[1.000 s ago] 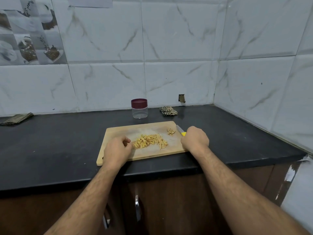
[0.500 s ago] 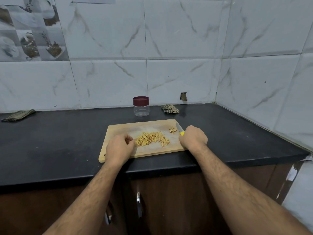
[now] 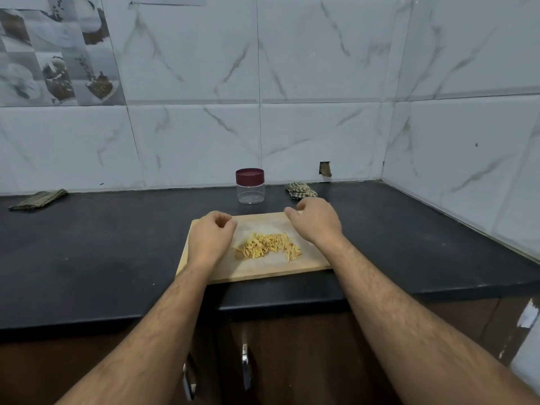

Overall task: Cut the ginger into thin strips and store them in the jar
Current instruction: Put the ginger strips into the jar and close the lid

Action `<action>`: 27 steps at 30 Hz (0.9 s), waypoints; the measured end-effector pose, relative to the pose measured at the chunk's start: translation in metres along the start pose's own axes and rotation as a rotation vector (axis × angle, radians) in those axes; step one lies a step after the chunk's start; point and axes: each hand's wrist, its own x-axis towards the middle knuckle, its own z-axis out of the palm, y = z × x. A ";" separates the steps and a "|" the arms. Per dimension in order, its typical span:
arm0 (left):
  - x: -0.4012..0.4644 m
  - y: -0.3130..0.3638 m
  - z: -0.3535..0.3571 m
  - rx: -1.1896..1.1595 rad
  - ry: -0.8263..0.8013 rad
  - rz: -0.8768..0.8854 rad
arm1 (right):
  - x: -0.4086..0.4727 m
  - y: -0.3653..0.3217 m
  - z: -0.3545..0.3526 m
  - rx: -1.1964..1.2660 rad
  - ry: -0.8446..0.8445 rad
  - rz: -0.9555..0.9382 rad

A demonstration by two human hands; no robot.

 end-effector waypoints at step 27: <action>0.227 -0.010 0.097 -0.394 -0.335 -0.208 | 0.222 -0.030 0.145 0.521 -0.547 0.089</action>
